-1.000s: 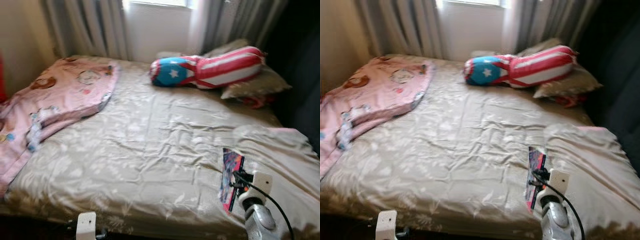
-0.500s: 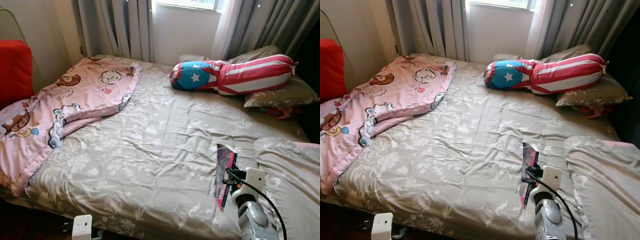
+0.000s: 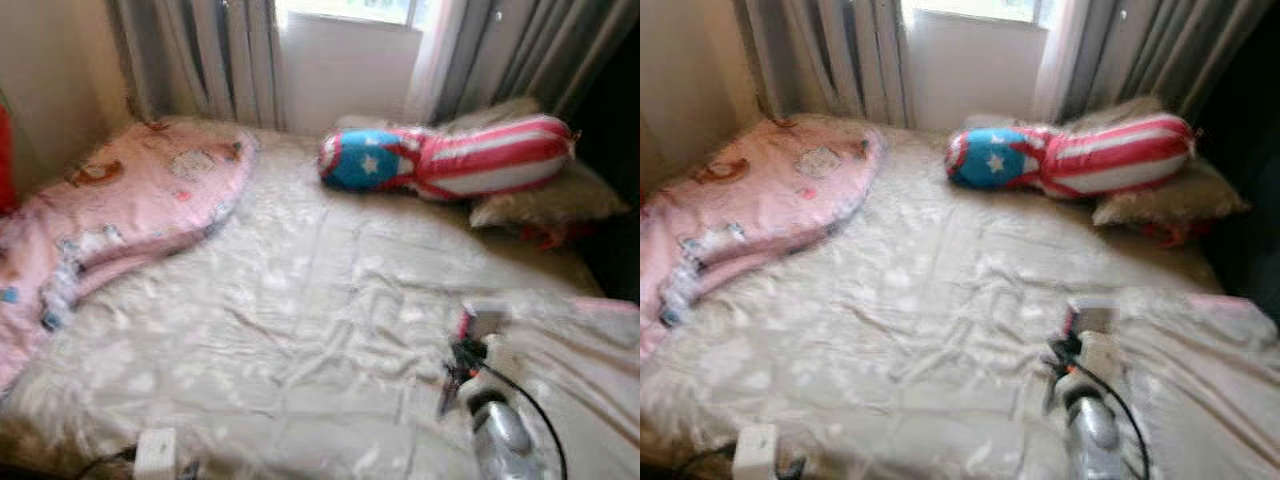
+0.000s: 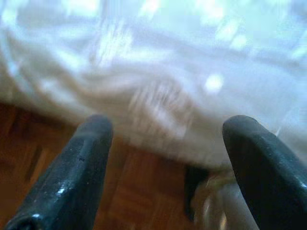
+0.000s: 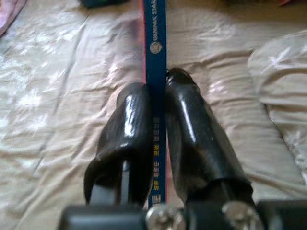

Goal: Clean up the room

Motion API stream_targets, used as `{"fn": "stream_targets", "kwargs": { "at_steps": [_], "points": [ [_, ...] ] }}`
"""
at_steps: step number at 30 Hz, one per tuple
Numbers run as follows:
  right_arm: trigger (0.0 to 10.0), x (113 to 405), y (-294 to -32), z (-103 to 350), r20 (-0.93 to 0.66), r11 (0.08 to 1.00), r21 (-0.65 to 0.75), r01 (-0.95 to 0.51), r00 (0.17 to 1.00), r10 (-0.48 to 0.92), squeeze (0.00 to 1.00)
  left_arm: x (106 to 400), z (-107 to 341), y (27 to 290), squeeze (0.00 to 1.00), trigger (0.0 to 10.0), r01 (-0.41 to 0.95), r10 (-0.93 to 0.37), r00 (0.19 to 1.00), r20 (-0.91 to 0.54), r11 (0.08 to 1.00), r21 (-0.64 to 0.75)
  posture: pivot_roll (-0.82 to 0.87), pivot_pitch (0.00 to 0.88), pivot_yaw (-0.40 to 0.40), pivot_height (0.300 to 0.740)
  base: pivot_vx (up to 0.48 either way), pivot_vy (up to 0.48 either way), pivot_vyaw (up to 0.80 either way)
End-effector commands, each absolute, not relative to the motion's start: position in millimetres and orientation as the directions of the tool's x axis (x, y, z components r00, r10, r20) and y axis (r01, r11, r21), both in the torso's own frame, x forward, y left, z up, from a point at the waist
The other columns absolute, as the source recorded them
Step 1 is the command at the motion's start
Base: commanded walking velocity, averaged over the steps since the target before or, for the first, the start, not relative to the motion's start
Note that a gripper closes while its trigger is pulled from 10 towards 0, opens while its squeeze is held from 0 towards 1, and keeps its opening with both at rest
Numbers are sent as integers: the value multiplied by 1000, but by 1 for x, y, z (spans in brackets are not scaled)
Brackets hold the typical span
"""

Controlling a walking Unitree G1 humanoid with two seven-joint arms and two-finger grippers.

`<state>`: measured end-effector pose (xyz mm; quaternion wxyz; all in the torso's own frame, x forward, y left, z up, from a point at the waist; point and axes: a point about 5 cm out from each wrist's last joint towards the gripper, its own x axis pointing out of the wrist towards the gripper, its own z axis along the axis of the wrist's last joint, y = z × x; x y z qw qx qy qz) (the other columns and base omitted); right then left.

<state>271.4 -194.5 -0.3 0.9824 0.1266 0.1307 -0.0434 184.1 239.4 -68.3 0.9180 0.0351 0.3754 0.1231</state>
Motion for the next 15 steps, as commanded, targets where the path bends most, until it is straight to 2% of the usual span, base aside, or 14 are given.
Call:
{"fn": "stream_targets", "kwargs": {
  "at_steps": [1, 11, 13, 14, 15],
  "points": [
    [10000, 271, -202, 2, -246, 962, 237, 136, 966, -76, 0, 187, -69, 231, 0, 10000, -179, 219, 703, -677, 975, 130, 3, 0, -94, 740, 0, 0, 0],
    [10000, 273, -193, 1, -251, 957, 265, 119, 967, -50, 0, 223, -45, 226, 0, 10000, -150, 183, 820, -542, 983, 105, 0, 0, -85, 740, 0, 0, 0],
    [10000, 275, -189, 3, -243, 947, 298, 124, 969, -50, 0, 240, -29, 226, 0, 10000, -148, 175, 878, -445, 984, 95, -1, 0, -78, 740, 0, 0, 0],
    [10000, 275, -189, 3, -243, 947, 298, 124, 969, -50, 0, 240, -29, 226, 0, 10000, -148, 175, 878, -445, 984, 95, -1, 0, -78, 740, 0, 0, 0],
    [10000, 277, -186, 4, -231, 943, 312, 113, 972, -40, 0, 258, -11, 224, 0, 10000, -137, 157, 931, -331, 987, 84, 6, 0, -62, 740, 0, 0, 0]
  ]
}}
